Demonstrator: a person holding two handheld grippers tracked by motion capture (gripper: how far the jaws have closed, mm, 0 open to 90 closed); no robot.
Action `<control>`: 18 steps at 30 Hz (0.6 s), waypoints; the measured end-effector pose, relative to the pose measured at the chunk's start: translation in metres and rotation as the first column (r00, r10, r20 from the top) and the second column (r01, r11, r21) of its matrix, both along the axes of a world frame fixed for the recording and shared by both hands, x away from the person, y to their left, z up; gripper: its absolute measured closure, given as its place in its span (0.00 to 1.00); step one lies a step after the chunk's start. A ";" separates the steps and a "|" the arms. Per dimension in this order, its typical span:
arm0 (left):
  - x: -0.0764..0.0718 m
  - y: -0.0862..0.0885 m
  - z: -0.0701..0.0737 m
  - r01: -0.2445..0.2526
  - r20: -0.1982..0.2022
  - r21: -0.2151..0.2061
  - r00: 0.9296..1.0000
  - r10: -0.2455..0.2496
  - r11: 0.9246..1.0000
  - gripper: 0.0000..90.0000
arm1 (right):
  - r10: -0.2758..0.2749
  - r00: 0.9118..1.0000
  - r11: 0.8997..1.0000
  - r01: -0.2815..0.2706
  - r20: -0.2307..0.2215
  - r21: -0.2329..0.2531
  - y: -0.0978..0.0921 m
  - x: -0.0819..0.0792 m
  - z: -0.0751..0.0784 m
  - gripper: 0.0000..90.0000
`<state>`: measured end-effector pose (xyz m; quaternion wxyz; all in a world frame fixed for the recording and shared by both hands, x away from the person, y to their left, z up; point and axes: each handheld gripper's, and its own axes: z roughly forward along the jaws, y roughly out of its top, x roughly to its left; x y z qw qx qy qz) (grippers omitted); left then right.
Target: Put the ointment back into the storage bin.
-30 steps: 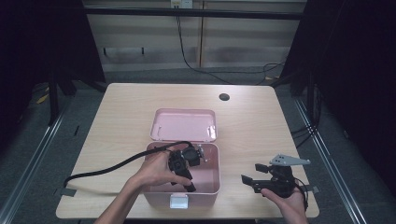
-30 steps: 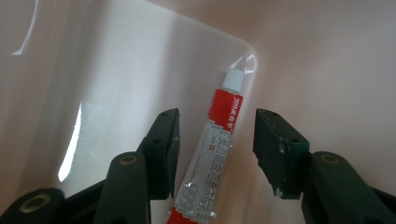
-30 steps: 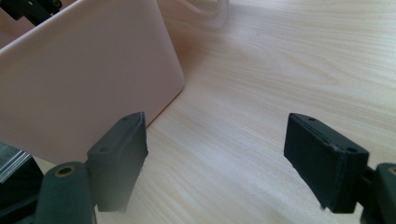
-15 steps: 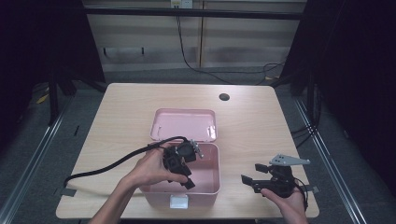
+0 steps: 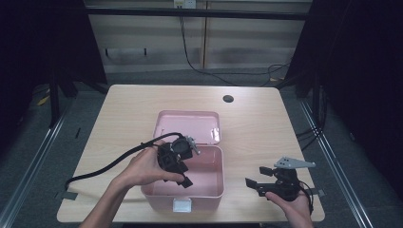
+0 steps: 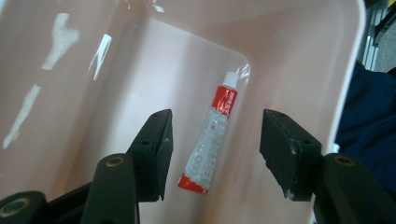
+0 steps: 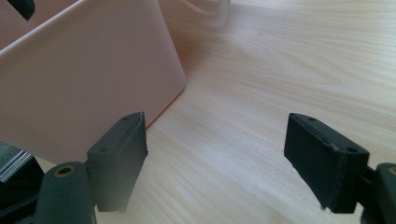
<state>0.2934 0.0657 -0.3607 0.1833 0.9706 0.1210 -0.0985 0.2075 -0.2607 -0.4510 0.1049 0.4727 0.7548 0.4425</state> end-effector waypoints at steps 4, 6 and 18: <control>0.000 0.005 0.005 -0.003 0.008 0.003 1.000 0.003 1.000 0.48 | 0.002 1.000 1.000 -0.002 0.002 0.000 0.000 0.000 0.000 0.23; 0.000 0.008 0.008 -0.001 0.021 0.014 1.000 0.001 1.000 0.47 | 0.000 1.000 1.000 0.000 0.003 -0.001 0.000 0.000 0.000 0.23; 0.004 0.034 0.019 -0.024 0.041 0.012 0.999 0.023 1.000 0.44 | 0.002 1.000 1.000 -0.002 0.002 0.000 0.000 0.000 0.000 0.23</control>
